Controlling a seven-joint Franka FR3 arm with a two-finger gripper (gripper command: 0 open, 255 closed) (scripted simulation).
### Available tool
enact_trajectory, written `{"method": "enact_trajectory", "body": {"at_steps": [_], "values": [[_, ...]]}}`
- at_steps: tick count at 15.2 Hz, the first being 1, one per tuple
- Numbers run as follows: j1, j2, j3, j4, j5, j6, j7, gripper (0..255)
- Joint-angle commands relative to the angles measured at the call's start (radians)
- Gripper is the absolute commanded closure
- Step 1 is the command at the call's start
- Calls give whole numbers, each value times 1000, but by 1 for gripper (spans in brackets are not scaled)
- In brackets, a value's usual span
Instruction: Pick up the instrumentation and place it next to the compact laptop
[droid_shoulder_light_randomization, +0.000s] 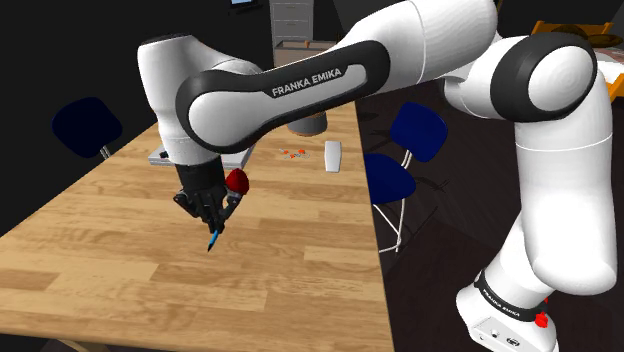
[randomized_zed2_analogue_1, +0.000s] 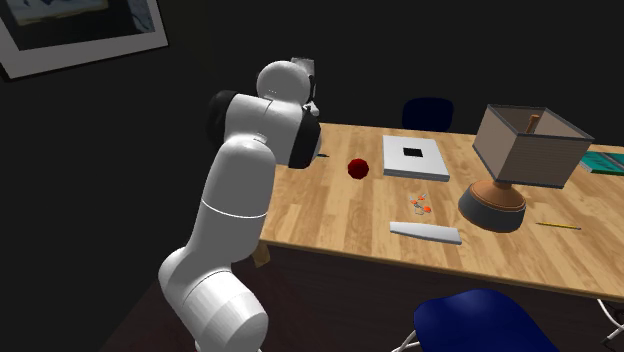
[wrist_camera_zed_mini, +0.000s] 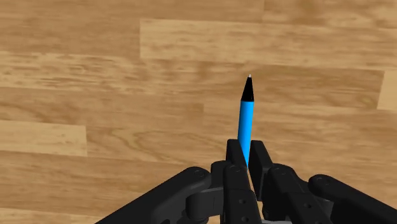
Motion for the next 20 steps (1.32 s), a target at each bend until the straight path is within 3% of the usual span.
{"method": "enact_trajectory", "body": {"at_steps": [1, 11, 20], "values": [[-22, 2, -7, 7, 1, -6, -30, 255], [-152, 47, -60, 93, -3, -57, -225, 255], [-214, 183, -118, 329, -40, -163, -388, 255]]}}
